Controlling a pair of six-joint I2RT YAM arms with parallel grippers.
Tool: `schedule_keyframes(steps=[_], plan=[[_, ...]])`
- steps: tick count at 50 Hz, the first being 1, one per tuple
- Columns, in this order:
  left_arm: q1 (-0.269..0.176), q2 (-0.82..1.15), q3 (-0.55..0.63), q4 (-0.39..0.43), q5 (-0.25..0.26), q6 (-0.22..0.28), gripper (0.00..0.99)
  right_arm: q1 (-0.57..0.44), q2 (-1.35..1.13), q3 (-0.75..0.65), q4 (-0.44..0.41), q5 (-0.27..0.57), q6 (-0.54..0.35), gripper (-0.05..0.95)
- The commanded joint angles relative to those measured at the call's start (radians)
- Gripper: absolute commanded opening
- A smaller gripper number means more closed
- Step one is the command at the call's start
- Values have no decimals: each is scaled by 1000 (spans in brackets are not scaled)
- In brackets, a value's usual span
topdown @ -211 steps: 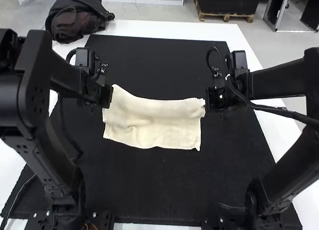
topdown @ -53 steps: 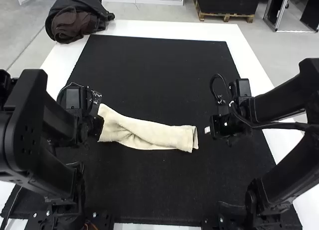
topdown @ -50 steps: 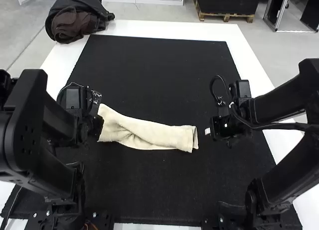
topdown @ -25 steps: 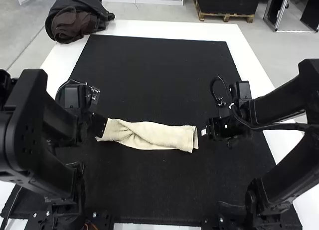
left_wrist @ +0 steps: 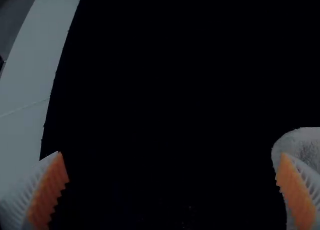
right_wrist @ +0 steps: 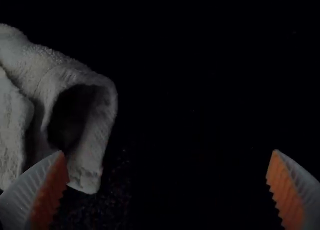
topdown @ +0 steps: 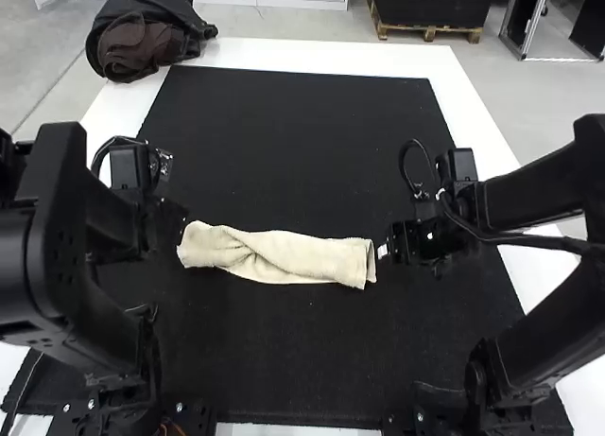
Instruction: Fold the towel.
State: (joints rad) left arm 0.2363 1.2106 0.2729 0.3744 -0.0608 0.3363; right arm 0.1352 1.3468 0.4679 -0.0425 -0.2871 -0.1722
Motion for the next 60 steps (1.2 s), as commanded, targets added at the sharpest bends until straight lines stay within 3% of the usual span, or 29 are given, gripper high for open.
schedule_keyframes(steps=[1,7,11,31,42,60], plan=[[20,-6,42,-15,-11,-3,972,-11,-35,41,-7,43,-3,910],[21,-6,43,-31,-11,-3,972,-13,-51,58,-43,39,0,900],[20,-6,40,-38,-10,-3,972,-11,-51,77,-83,-21,13,897],[18,-6,37,-49,-10,-3,970,37,-26,89,-102,-169,66,898],[18,-6,37,-54,-10,-5,970,96,32,89,-94,-169,79,898],[17,-10,35,-61,-11,-6,970,184,120,97,15,-146,126,900]])
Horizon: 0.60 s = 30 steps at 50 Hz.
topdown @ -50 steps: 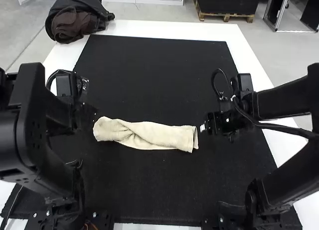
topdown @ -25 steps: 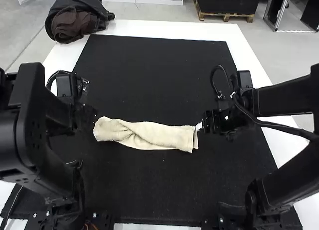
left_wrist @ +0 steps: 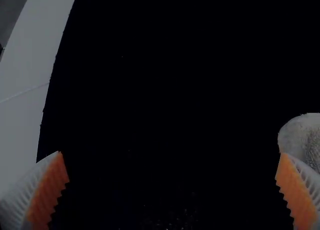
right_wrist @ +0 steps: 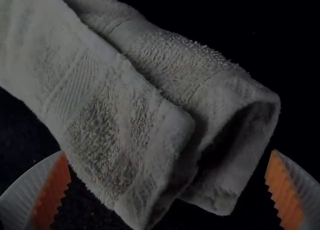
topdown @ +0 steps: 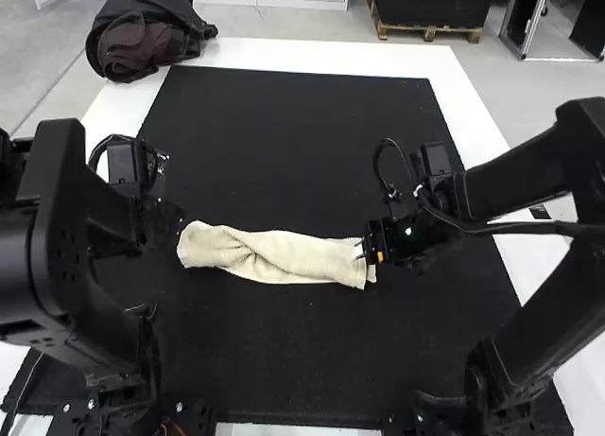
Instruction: Fold the towel.
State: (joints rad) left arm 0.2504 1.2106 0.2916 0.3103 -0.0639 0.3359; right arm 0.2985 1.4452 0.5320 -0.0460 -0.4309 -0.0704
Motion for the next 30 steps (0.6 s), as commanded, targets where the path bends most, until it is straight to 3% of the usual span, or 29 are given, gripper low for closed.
schedule_keyframes(steps=[1,30], plan=[[3,-11,17,3,-8,-6,970,21,24,33,26,1,24,900],[3,-63,12,-25,-4,-9,970,13,136,42,141,46,21,902]])
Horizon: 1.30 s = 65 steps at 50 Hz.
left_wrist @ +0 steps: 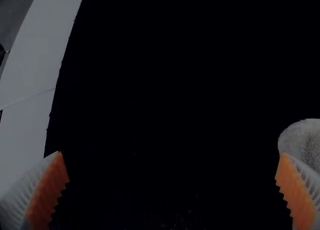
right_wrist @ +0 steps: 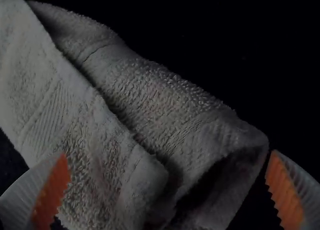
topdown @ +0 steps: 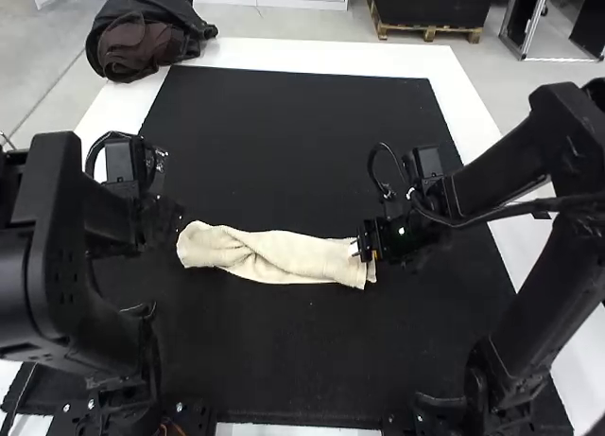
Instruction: Fold the towel.
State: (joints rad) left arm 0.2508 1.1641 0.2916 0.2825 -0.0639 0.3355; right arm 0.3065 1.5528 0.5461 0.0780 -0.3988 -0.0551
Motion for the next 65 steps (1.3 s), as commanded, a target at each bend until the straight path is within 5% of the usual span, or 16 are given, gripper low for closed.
schedule_keyframes(steps=[1,18,30,45,65], plan=[[2,-17,11,3,-4,-9,970,5,33,29,20,14,6,902],[2,-18,7,1,-4,-9,970,16,90,38,60,18,9,869],[2,-18,6,1,-2,-10,970,14,90,35,68,-2,0,-23],[4,-17,4,1,1,-10,969,-44,16,51,22,-2,6,-21],[2,-18,4,0,-1,-13,969,-145,-135,153,-199,-55,-38,-23]])
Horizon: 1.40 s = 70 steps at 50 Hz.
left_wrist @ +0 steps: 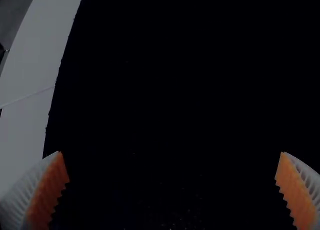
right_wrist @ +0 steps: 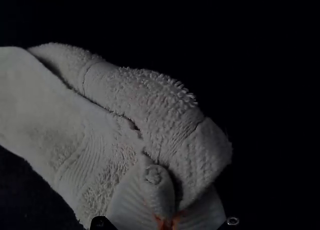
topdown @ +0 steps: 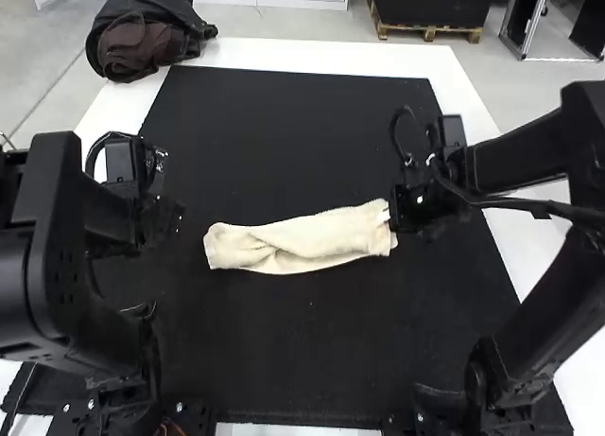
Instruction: Fold the towel.
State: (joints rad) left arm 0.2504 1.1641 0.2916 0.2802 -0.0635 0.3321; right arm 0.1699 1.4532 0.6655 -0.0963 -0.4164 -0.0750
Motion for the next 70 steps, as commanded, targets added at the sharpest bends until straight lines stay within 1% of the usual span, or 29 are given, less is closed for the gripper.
schedule_keyframes(steps=[1,4,9,17,23,31,34,37,42,57,70], plan=[[3,-17,3,2,-1,-10,969,-9,-42,40,-36,-41,-19,-23],[3,-17,4,2,1,-13,969,-1,-51,48,-51,-59,-11,-23],[3,-18,3,2,1,-16,969,33,-56,59,-63,-81,27,-23],[4,-18,4,2,1,-16,969,117,-56,80,-71,-90,75,-23],[3,-18,3,2,1,-16,969,183,-56,98,-68,-108,132,-23],[3,-17,1,4,2,-16,969,283,-42,132,-25,-108,207,-23],[3,-18,0,4,2,-24,969,316,-33,146,-11,-114,225,-23],[3,-18,0,4,4,-30,969,338,-20,158,7,-117,233,-23],[3,-17,-2,4,5,-41,969,375,6,175,55,-136,277,-23],[3,-17,-3,4,17,-84,969,508,113,246,116,-137,288,-23],[3,-17,-3,2,24,-88,969,594,228,321,165,-131,302,-21]])
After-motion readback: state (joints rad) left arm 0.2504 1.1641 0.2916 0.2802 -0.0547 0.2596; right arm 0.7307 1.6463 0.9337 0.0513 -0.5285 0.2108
